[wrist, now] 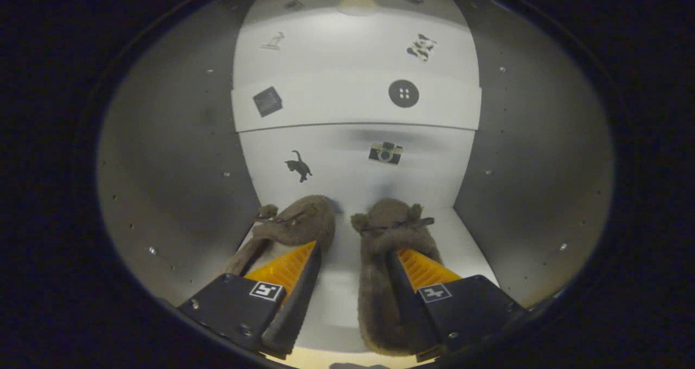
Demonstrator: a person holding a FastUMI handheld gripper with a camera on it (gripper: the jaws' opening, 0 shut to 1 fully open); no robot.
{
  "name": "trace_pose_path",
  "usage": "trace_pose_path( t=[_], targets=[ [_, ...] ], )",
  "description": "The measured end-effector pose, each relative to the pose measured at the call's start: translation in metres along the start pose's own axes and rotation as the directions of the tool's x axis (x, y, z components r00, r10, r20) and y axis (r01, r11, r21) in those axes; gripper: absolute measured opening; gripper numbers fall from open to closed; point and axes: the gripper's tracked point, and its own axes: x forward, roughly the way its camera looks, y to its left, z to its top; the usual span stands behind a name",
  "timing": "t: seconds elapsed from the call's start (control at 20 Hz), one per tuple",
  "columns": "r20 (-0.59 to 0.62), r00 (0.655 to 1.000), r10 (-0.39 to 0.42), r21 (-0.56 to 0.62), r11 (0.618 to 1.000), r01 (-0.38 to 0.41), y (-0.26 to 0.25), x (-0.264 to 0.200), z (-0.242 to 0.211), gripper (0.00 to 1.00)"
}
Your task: Open the shoe cabinet door, grab the shoes and put them into the shoe cabinet, then close the shoe cabinet door.
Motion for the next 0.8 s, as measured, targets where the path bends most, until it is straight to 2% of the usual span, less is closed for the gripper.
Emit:
trace_pose_path(
  t=[0.05,0.15,0.35,0.5,0.8],
  targets=[
    [0.054,0.999,-0.006,-0.01,1.0,0.007,0.001,-0.014,0.005,0.77],
    [0.124,0.992,0.003,-0.044,0.999,0.002,0.005,-0.054,0.006,0.77],
    [0.211,0.971,0.109,-0.065,0.993,-0.097,0.033,-0.146,-0.006,0.89],
    [0.258,0.954,0.153,-0.068,0.988,-0.14,0.042,-0.217,-0.023,1.0],
    [0.282,0.941,0.188,-0.058,0.982,-0.179,0.036,-0.352,-0.085,1.0]
  ],
)
